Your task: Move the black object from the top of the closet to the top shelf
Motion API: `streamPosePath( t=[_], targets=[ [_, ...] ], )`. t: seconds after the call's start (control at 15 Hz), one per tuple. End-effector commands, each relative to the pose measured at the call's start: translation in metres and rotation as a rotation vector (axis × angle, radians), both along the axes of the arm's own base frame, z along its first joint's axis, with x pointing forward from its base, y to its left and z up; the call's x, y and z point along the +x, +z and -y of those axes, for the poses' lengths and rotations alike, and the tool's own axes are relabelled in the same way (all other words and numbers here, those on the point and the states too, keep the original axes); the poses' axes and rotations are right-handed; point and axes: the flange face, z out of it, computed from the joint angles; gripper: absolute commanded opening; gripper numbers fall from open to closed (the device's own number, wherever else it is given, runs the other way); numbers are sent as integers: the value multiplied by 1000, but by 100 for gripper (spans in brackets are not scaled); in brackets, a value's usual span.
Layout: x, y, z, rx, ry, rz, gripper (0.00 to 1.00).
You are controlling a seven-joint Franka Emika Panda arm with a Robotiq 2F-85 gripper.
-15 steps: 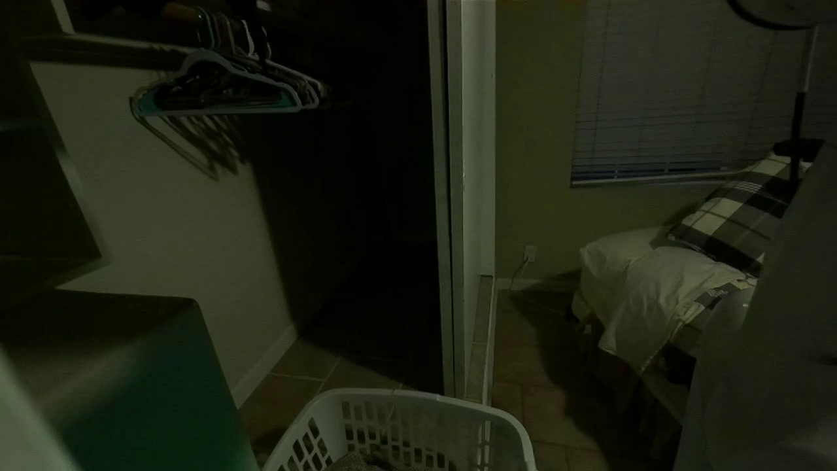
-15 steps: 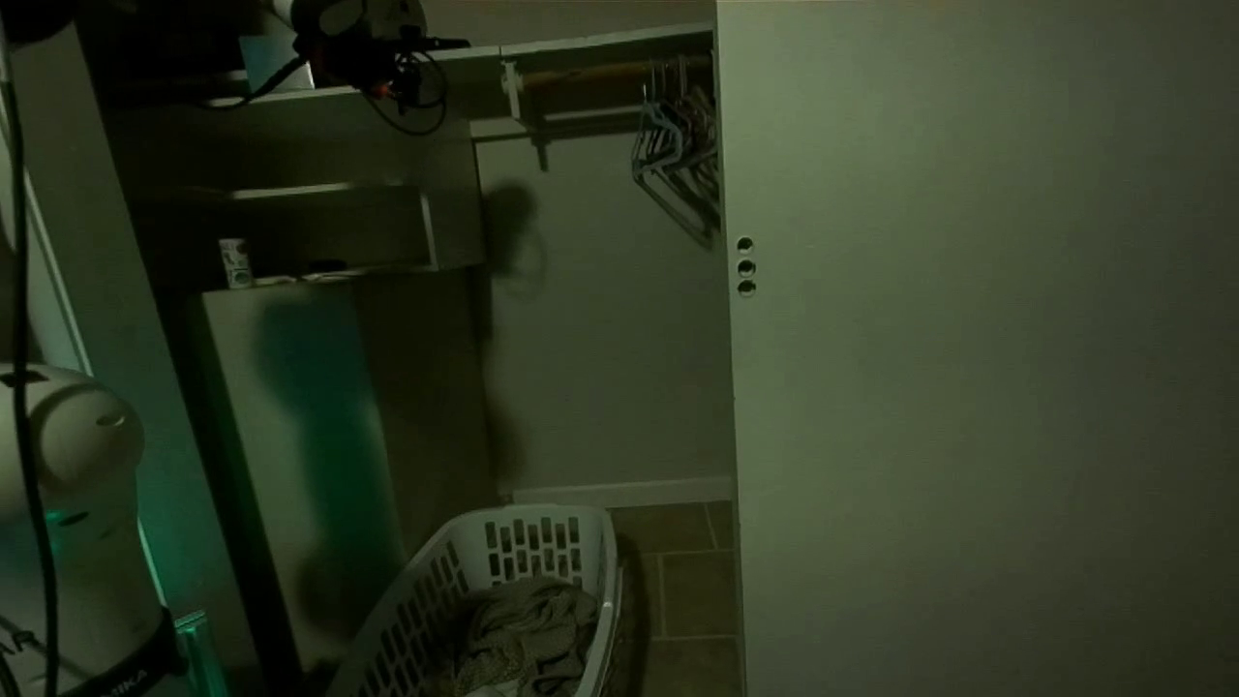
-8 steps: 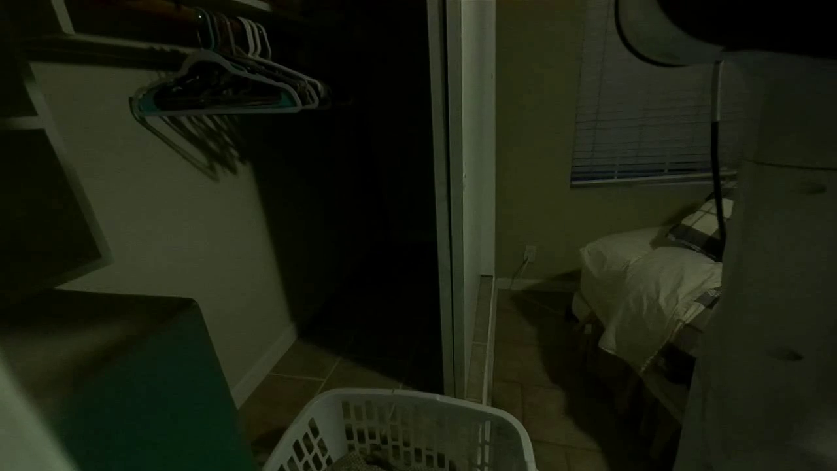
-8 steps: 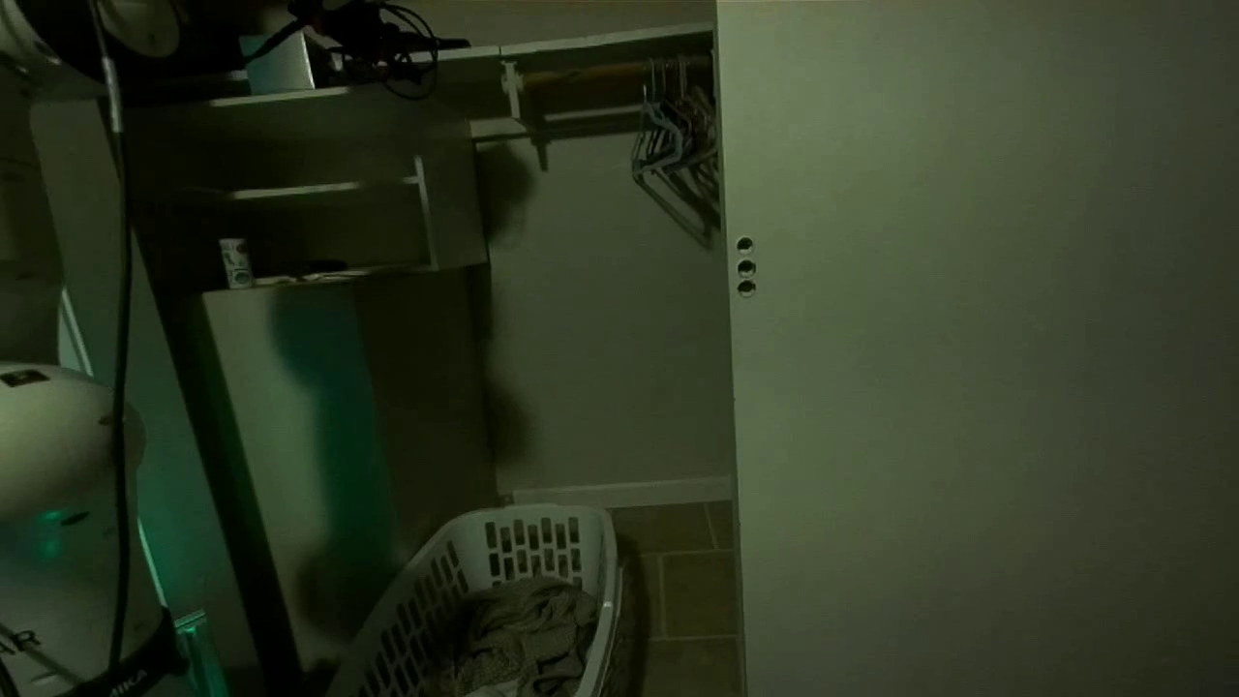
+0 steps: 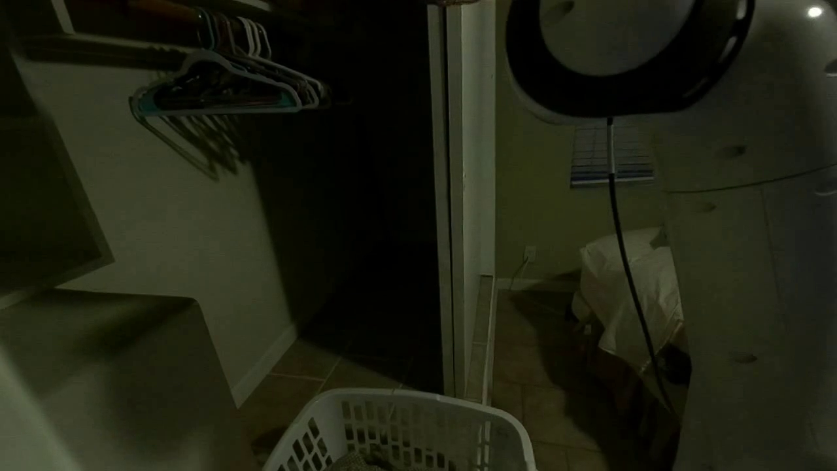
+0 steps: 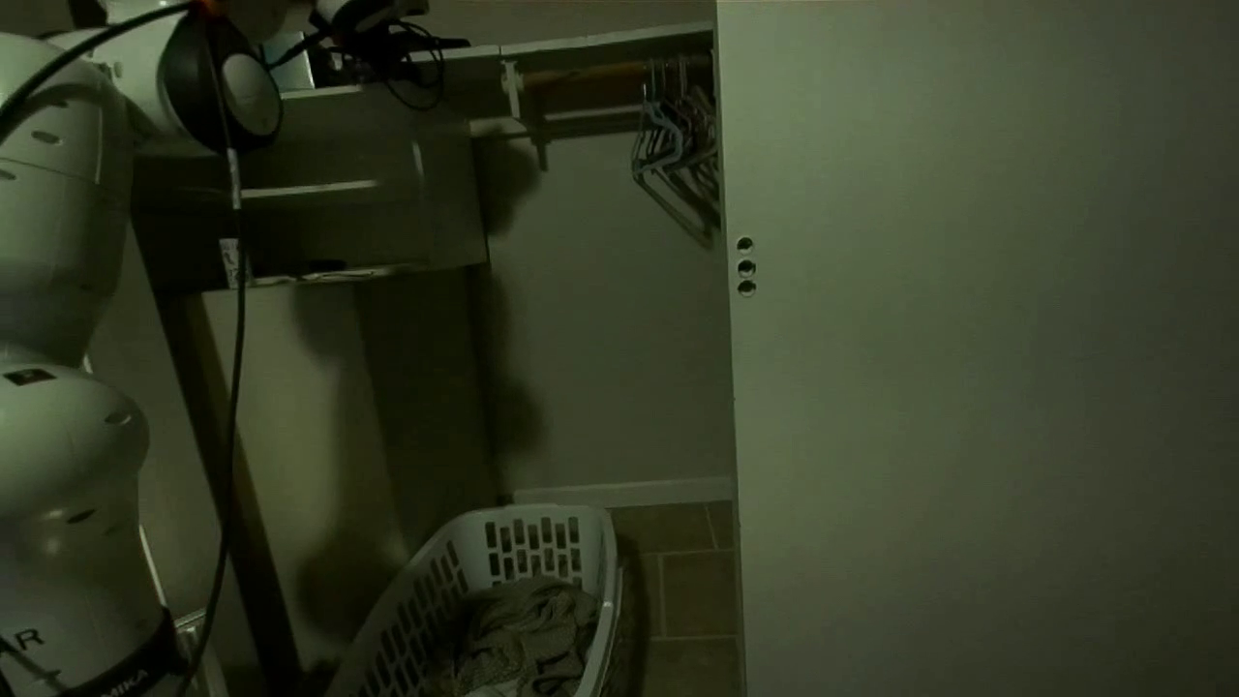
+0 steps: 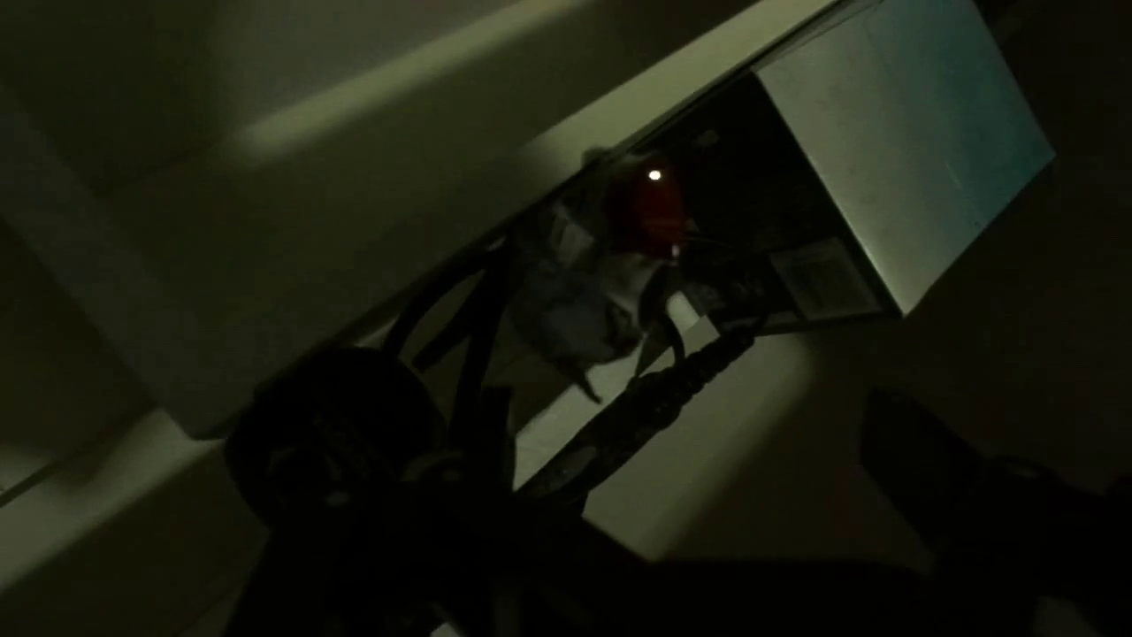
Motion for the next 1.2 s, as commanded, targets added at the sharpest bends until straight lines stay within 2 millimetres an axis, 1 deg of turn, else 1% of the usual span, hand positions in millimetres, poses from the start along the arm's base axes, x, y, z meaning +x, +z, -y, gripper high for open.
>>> streamPosePath(
  t=[0.0, 0.27, 0.33, 0.4, 0.47, 0.53, 0.67, 0.73, 0.8, 0.87, 1.0, 1.07, 1.13],
  targets=[
    [12, 3, -5, -6, 12, -6, 100],
    [10, 4, -7, -10, 50, -19, 100],
    [9, 3, -8, -16, 62, -23, 99],
    [8, 2, -9, -24, 75, -27, 93],
    [7, 1, -10, -39, 84, -28, 85],
    [7, -1, -12, -50, 95, -33, 78],
    [6, -5, -14, -78, 109, -40, 92],
    [6, -7, -15, -85, 116, -43, 96],
    [6, -9, -16, -97, 121, -44, 96],
    [6, -10, -17, -102, 124, -46, 93],
    [8, -12, -17, -109, 123, -43, 76],
    [9, -13, -17, -113, 120, -40, 64],
    [10, -13, -16, -113, 117, -38, 56]
  ],
)
